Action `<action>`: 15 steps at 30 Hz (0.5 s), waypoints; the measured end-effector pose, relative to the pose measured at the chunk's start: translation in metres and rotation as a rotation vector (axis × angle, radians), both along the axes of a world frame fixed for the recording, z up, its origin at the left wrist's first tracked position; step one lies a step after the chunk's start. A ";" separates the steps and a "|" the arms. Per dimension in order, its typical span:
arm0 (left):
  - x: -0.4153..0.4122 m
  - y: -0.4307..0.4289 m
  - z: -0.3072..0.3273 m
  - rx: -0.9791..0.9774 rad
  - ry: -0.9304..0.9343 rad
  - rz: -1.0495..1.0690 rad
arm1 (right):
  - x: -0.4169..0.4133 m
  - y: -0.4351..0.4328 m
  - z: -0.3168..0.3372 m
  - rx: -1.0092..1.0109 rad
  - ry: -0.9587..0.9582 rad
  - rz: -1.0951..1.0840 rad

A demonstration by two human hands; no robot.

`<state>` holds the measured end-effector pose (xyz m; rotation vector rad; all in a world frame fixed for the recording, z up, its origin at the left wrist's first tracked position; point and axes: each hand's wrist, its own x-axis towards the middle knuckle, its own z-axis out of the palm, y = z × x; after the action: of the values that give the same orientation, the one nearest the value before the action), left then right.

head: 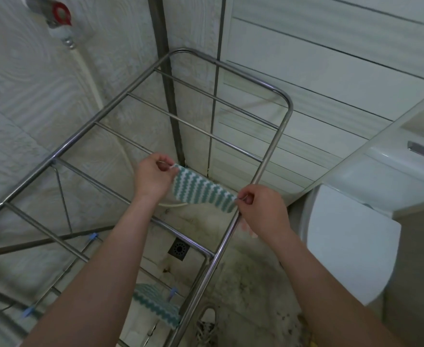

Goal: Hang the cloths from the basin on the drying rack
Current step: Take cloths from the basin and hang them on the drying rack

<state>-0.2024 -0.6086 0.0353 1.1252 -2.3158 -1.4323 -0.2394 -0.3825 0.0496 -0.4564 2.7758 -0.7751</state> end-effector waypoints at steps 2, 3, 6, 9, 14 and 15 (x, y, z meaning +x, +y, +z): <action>0.001 -0.001 0.001 -0.082 -0.004 -0.034 | 0.001 -0.001 -0.001 -0.018 -0.025 -0.012; 0.001 -0.001 0.001 -0.128 -0.018 -0.060 | 0.002 -0.002 0.001 -0.031 -0.039 -0.014; 0.001 -0.001 -0.003 -0.309 -0.015 -0.116 | 0.005 -0.003 0.001 -0.007 -0.011 0.007; 0.002 0.007 -0.006 -0.443 0.016 -0.284 | 0.007 -0.006 0.002 0.026 0.018 -0.005; 0.005 0.017 -0.007 -0.537 0.036 -0.342 | 0.009 -0.008 0.001 -0.004 -0.037 -0.081; 0.004 0.017 -0.007 -0.532 0.027 -0.334 | 0.009 -0.008 0.001 -0.015 -0.046 -0.088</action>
<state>-0.1982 -0.5911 0.0282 0.5859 -2.7182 -0.8059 -0.2304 -0.3908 0.0505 -0.3170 2.7647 -0.8153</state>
